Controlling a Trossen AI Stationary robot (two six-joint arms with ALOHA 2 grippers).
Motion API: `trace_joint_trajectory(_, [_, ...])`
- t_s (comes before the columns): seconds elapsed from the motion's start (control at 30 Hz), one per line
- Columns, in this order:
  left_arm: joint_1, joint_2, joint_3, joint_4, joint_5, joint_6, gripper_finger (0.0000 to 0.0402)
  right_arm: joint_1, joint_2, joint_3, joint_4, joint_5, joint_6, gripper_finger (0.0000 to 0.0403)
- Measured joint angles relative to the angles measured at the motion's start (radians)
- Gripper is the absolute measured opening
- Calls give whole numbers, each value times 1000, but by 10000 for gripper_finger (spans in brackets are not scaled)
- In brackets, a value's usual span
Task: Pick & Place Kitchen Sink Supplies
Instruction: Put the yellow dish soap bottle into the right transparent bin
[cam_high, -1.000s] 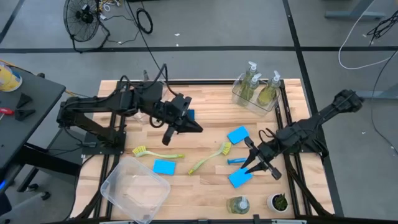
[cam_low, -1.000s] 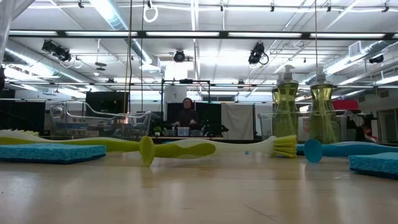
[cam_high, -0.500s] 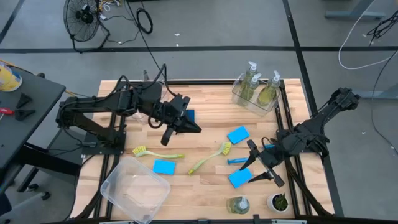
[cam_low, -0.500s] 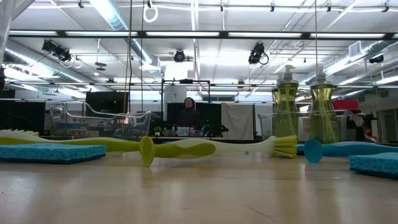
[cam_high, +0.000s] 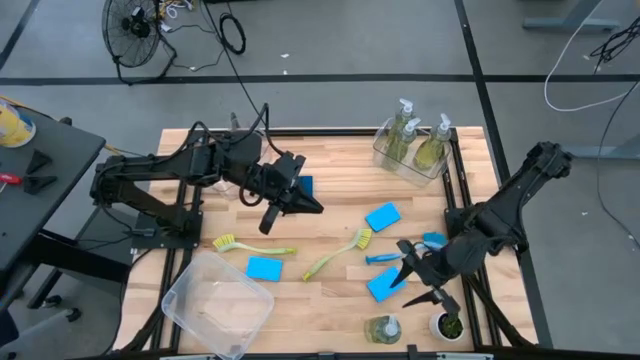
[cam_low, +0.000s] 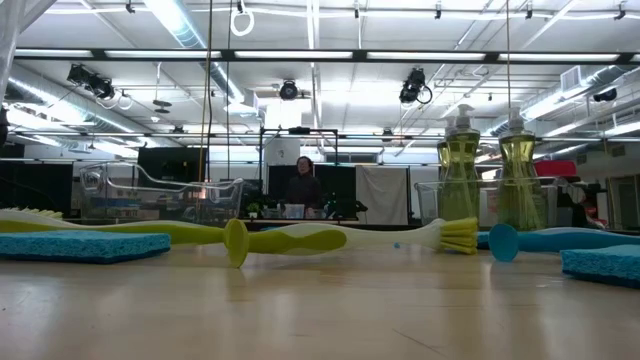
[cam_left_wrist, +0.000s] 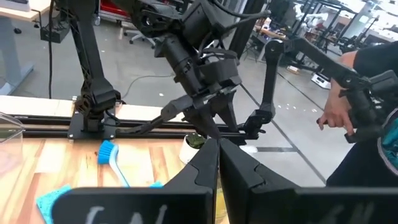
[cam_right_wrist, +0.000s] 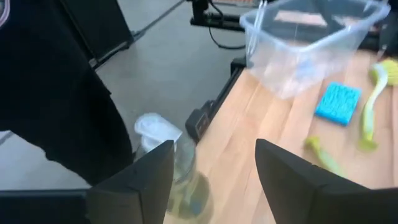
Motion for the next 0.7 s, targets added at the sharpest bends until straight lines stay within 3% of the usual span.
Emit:
trace_joint_trajectory(0.47, [0,0,0,-12,-43,27,19,126,22,-21,-122,52,134,226])
trace_joint_trajectory(0.7, [-2,0,0,-11,-43,23,19,132,32,-161,51,54,145,226])
